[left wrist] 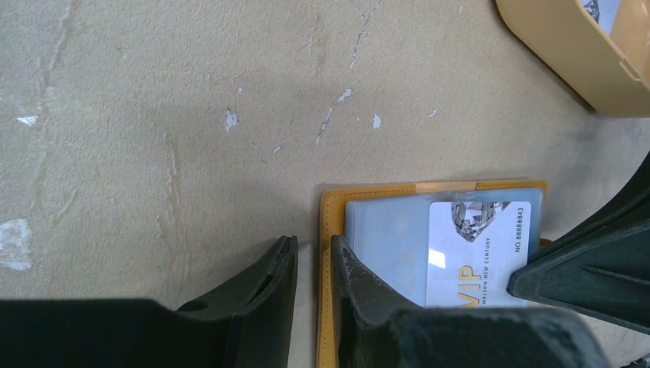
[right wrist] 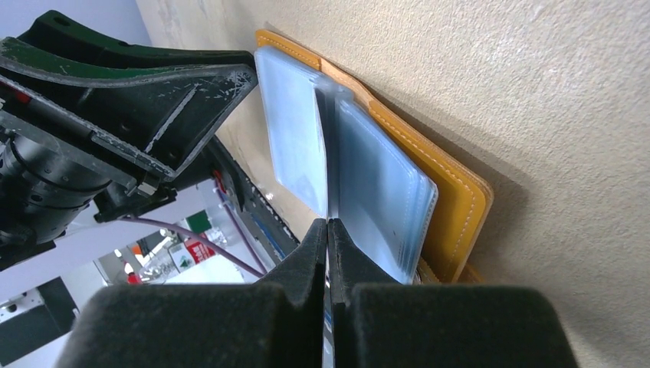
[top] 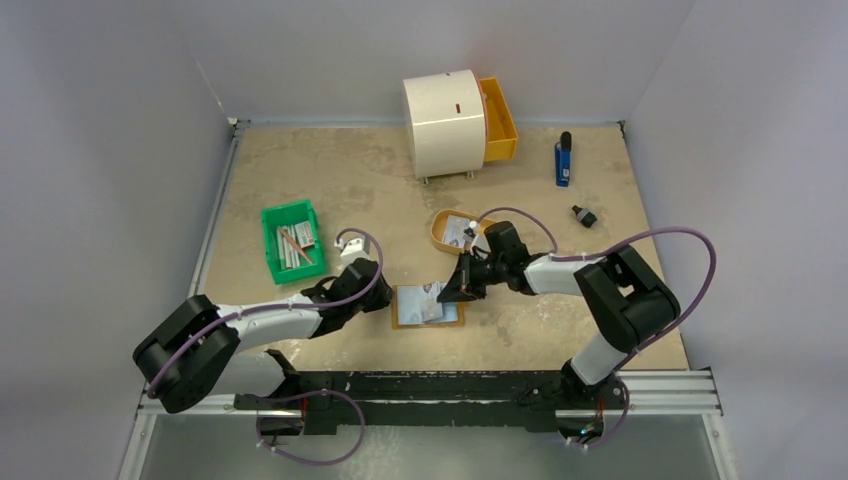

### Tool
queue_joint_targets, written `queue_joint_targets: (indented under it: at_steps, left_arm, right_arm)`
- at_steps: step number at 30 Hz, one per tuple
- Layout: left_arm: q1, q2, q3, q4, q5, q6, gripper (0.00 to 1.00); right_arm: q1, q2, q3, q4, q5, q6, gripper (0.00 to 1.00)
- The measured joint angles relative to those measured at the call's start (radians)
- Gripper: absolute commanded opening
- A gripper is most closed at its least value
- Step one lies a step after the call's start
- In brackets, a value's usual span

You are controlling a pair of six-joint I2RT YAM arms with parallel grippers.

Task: Put the credit cards into the card holder
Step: Insert the credit card into the card holder.

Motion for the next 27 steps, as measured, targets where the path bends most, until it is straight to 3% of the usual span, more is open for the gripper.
queue_joint_targets:
  at_steps: [27]
  left_arm:
    - [0.000,-0.005,-0.048,0.087,0.023,-0.026,0.19]
  right_arm:
    - [0.062,0.028,-0.023,0.068,0.102,0.090,0.00]
